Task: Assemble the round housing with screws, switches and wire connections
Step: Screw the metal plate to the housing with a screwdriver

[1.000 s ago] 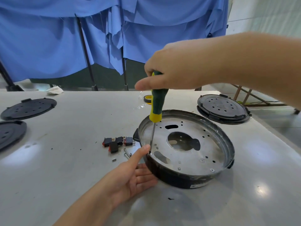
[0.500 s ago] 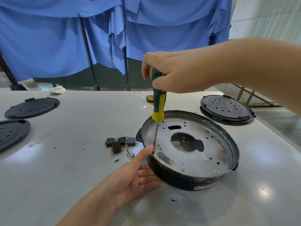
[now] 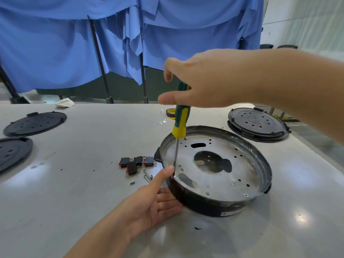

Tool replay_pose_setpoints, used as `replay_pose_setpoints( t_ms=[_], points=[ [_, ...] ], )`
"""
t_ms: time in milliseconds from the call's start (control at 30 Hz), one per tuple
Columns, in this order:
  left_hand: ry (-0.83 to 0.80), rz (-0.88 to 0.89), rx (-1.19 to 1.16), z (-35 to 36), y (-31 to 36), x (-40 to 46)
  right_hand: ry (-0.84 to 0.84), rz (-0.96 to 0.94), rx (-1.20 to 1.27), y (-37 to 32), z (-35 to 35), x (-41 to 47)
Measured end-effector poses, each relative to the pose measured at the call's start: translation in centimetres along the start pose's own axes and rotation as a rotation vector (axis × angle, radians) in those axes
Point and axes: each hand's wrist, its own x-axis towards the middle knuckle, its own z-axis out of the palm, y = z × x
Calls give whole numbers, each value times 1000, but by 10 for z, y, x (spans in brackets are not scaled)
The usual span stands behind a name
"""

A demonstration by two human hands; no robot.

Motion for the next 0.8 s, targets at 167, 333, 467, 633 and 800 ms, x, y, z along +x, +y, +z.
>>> replay_pose_setpoints(
  t_ms=[167, 333, 467, 633, 800],
  points=[
    [-12, 2, 0, -1, 0, 0, -43, -27, 215, 1, -1, 1],
    [-4, 1, -5, 0, 0, -1, -97, -23, 217, -2, -1, 2],
    [7, 4, -8, 0, 0, -1, -47, -56, 219, -7, -6, 0],
    [12, 7, -7, 0, 0, -1, -65, -25, 93, -11, -5, -1],
    [15, 10, -8, 1, 0, -1, -24, -12, 225, -12, 0, 7]
  ],
)
